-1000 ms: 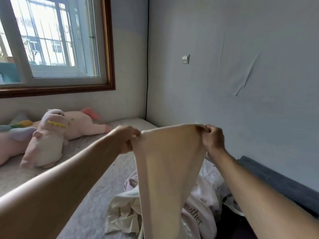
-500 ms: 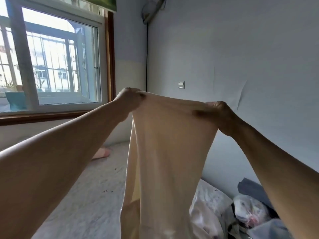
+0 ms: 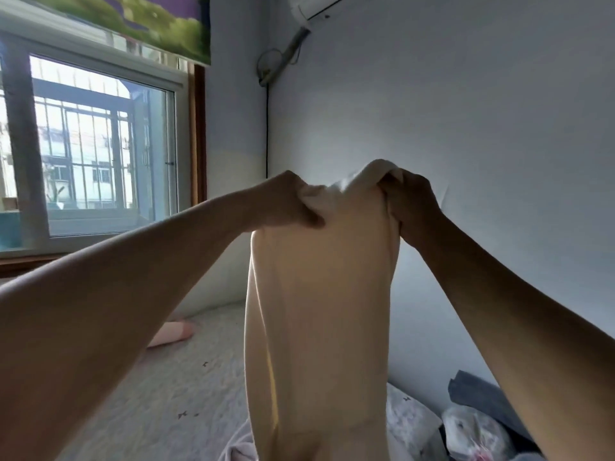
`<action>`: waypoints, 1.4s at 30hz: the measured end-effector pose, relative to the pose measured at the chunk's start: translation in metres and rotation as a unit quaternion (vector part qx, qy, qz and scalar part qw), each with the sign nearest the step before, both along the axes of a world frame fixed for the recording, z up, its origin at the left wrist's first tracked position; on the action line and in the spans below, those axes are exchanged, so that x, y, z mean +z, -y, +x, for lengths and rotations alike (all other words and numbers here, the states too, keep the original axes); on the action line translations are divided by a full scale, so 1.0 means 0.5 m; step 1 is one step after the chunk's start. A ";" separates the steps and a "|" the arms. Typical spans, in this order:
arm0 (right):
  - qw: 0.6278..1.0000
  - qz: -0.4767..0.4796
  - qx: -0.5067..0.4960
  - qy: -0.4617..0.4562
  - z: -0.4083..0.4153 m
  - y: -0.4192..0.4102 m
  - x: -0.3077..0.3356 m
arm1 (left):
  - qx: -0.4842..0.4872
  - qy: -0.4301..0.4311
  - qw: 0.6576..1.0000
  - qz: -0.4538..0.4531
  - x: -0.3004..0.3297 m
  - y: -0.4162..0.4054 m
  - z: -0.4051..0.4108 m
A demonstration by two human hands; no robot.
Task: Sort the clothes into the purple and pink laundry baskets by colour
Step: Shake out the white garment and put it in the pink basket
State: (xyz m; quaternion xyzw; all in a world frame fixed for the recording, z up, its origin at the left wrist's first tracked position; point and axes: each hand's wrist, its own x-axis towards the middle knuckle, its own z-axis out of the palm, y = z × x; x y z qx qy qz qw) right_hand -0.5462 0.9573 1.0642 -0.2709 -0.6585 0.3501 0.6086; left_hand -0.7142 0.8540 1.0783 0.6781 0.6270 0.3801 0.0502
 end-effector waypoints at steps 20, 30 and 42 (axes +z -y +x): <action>0.965 -0.207 0.146 0.071 0.049 0.026 -0.117 | 0.053 0.526 0.849 -0.003 0.090 0.024 -0.033; 0.932 -0.301 0.108 -0.172 -0.014 0.086 -0.030 | -0.210 0.606 0.767 -0.010 -0.030 -0.002 -0.053; 0.926 -0.300 0.008 -0.231 -0.002 0.008 -0.060 | -0.124 0.572 0.798 -0.142 -0.298 -0.034 0.020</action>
